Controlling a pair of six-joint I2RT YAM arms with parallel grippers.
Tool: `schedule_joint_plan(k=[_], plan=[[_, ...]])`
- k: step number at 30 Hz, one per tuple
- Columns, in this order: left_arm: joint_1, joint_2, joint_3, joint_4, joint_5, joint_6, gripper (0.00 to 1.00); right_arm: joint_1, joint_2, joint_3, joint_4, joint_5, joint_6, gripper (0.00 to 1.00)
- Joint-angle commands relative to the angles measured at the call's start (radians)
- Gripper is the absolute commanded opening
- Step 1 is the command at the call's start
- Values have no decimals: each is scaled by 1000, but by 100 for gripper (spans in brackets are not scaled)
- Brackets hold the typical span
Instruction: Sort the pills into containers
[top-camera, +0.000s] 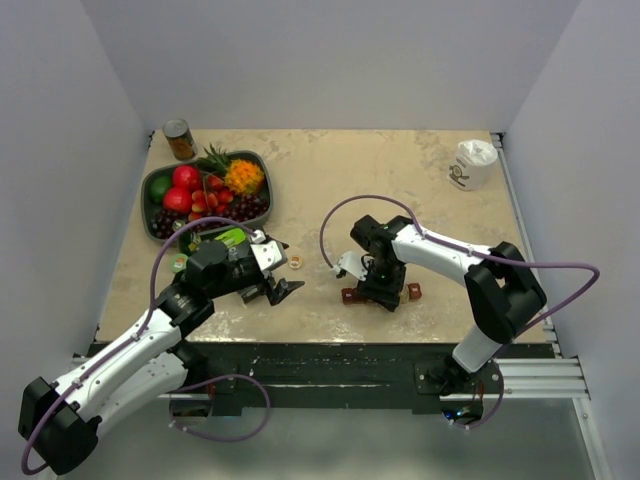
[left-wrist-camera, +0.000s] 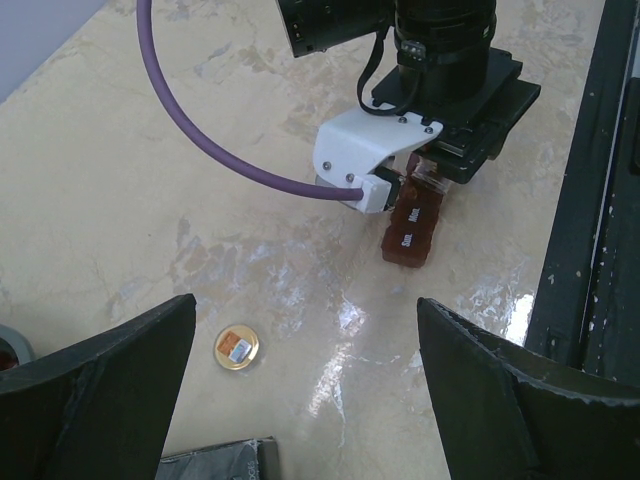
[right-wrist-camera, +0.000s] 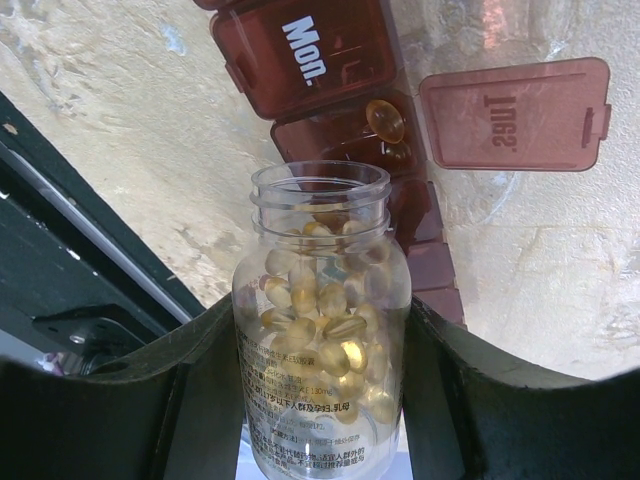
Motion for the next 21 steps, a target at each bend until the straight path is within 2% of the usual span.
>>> schedule_joint_plan(k=[1, 21], plan=[[-7, -1, 14, 23, 24, 25, 96, 6, -9, 48, -1, 21, 2, 13], [-7, -4, 12, 22, 24, 27, 96, 6, 18, 40, -7, 31, 1, 13]])
